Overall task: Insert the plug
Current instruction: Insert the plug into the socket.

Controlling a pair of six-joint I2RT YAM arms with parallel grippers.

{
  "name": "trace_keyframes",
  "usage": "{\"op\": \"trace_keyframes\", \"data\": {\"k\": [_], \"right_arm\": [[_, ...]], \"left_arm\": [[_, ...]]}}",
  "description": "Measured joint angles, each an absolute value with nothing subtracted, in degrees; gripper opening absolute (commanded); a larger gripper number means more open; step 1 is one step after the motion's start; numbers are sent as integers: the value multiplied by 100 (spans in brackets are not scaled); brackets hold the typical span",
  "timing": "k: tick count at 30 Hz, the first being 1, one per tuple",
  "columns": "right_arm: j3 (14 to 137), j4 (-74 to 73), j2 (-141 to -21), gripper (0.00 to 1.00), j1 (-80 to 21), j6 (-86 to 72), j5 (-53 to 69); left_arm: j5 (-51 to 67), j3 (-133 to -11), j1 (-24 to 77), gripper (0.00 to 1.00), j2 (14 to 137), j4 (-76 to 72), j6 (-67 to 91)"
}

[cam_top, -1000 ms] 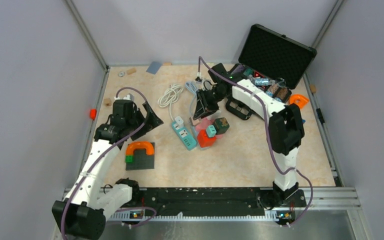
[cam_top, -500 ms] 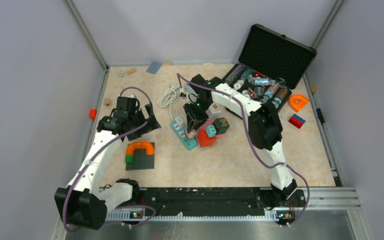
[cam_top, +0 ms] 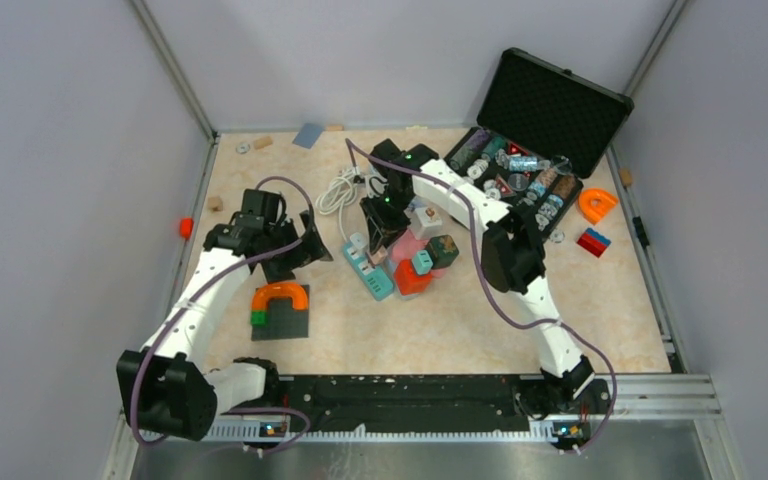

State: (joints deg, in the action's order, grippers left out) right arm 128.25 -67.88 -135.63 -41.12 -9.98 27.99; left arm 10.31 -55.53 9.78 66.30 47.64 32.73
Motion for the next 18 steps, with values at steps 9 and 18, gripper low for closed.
{"op": "trace_keyframes", "data": {"k": [9,18], "right_arm": [[12956,-7054,-13620,0,-4125,-862,2449],[12938,-7008,-13668,0,-4158,-812,2530]], "left_arm": [[1302,-5553,974,99,6910,4759,3282],[1431,-5553,974,99,6960,4759,3304]]}}
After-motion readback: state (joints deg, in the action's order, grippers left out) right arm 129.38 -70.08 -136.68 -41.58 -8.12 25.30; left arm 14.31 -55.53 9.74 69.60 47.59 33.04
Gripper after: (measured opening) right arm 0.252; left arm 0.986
